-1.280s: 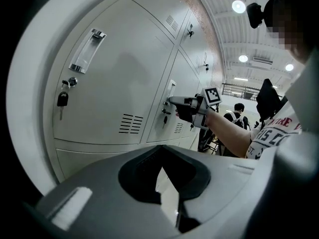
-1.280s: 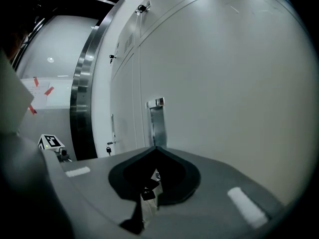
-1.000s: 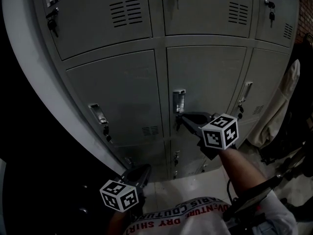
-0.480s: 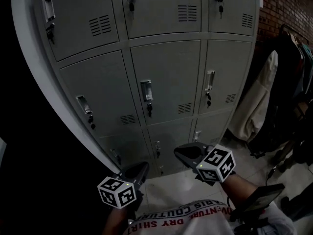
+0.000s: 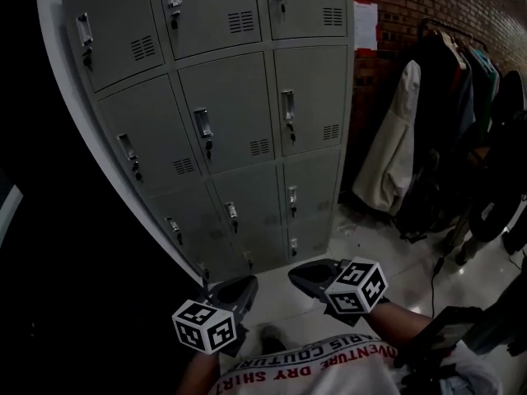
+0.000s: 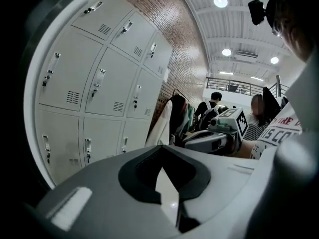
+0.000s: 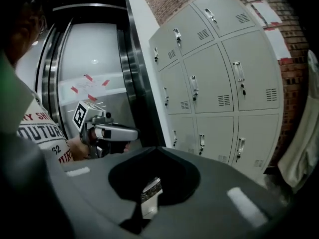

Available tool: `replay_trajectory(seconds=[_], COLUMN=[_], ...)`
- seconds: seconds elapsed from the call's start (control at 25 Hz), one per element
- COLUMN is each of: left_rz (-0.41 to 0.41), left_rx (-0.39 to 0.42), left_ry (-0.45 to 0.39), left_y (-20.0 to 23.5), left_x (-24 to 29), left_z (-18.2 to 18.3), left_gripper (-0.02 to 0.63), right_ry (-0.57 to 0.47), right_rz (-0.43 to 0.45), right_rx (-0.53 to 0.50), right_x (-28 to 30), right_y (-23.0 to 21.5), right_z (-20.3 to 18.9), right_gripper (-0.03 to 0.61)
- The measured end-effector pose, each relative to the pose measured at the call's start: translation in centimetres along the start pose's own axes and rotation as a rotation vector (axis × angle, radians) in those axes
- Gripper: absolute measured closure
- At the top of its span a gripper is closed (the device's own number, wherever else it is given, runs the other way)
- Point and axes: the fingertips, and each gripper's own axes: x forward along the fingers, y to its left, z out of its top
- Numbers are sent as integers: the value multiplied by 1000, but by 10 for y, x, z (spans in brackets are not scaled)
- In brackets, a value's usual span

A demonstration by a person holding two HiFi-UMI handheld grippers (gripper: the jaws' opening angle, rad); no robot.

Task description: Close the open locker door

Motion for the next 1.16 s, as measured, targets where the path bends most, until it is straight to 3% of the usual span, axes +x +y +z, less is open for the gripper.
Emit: replay_trajectory(seconds=[0.2, 0.4, 0.48, 0.6, 0.68, 1.16], left_rz=[-8, -63, -62, -26, -19, -8], left_rx=[9, 63, 73, 53, 54, 60], left_ry=[13, 22, 16, 17, 19, -10], left_y=[-67, -4, -17, -95, -123, -125], left_x=[-22, -110, -93, -50, -43, -55], left_z=[-17, -25, -22, -20, -24, -26], left_gripper=[609, 609, 609, 609, 609, 609], right_ry=[-15, -68, -81, -67, -70, -71], right_rz=[7, -48, -47, -4, 6, 26], right_rx=[16, 22, 20, 20, 18, -5], right_x=[-54, 25, 9, -73, -101, -99], right_y=[36, 108, 95, 70, 71, 87], right_z=[-20, -8, -10, -19, -26, -28], right_gripper=[583, 581, 581, 581, 581, 581])
